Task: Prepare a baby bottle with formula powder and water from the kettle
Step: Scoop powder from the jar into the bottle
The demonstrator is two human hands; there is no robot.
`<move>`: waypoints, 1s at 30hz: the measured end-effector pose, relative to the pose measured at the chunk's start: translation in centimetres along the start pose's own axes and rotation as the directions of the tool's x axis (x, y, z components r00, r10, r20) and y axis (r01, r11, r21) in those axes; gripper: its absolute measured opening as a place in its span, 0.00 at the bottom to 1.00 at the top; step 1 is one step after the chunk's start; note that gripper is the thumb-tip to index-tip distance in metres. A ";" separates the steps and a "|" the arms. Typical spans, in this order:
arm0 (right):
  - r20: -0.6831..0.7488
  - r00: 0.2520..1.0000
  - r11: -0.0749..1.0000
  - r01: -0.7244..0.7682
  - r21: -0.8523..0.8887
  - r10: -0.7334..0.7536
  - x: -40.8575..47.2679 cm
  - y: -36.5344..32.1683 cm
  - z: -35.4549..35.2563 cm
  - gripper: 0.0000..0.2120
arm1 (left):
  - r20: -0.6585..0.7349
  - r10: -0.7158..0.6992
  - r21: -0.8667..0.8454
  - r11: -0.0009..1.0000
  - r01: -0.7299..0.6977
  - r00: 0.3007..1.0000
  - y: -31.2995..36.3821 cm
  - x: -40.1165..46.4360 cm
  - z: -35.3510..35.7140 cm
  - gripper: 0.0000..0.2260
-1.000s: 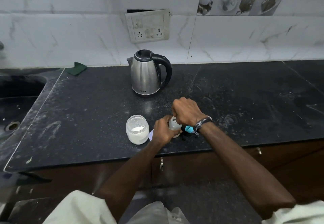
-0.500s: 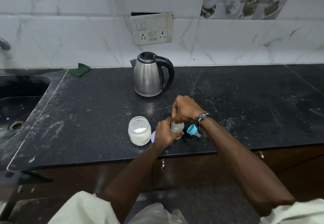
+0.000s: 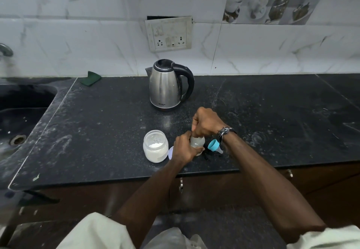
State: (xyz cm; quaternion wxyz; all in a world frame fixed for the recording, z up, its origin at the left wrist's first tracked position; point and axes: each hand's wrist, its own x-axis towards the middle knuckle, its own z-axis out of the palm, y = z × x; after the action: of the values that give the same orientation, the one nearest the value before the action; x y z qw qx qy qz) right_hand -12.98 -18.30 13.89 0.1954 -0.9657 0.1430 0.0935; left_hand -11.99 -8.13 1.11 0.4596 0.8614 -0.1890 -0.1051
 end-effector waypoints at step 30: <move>-0.037 0.998 0.999 -0.042 0.008 0.042 0.4 0.5 0.0 0.11 | -0.022 -0.002 0.016 1.000 0.002 1.000 0.0 -0.2 0.0 0.26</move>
State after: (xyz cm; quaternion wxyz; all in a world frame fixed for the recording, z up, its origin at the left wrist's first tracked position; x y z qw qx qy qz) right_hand -12.75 -18.85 13.57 0.1944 -0.9633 0.1672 0.0792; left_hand -12.14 -8.07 1.13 0.4546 0.8664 -0.1839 -0.0944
